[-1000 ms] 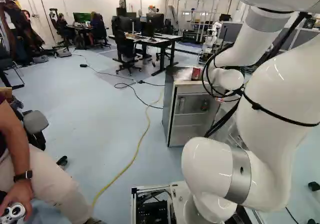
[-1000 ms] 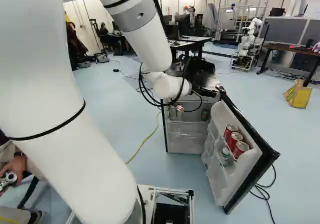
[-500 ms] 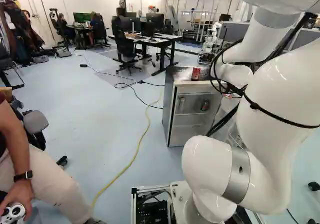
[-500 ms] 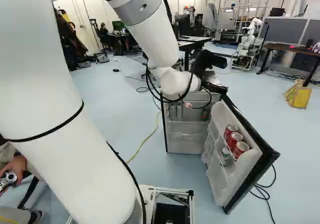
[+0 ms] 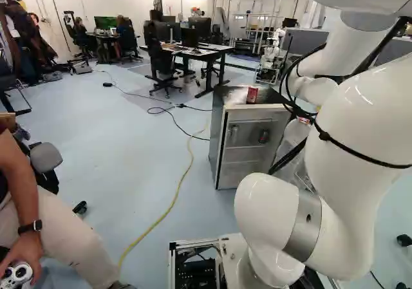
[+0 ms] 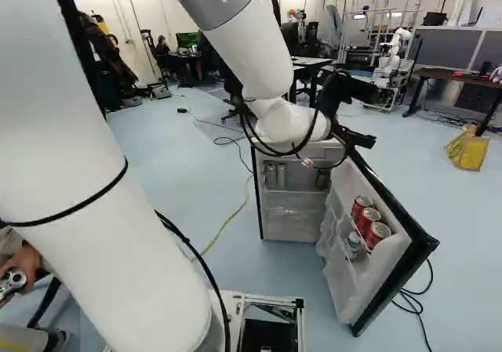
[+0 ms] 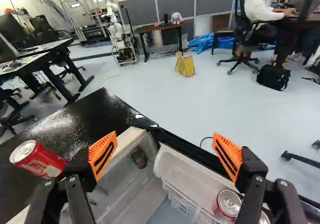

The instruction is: Grab a drink from the fridge

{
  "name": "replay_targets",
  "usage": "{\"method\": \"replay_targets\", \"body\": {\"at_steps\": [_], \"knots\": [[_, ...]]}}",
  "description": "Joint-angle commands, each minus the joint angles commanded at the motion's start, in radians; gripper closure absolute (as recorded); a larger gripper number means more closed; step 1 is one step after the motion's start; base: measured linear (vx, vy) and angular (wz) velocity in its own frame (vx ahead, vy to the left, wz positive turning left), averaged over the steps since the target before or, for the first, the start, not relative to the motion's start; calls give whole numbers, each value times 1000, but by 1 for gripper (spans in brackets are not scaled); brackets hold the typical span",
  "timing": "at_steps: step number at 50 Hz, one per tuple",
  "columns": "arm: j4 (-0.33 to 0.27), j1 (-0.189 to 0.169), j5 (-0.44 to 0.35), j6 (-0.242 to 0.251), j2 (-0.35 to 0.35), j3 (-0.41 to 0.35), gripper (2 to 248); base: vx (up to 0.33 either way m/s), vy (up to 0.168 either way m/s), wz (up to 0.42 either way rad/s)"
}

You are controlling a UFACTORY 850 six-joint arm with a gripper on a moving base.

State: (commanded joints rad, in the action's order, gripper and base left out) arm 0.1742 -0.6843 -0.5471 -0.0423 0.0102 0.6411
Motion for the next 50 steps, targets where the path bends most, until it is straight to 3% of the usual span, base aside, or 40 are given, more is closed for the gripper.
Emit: {"method": "replay_targets", "body": {"at_steps": [23,50], "knots": [[16,-78,94,0,-37,45,3,0,0,0],[16,-165,128,0,-97,107,3,0,0,0]]}}
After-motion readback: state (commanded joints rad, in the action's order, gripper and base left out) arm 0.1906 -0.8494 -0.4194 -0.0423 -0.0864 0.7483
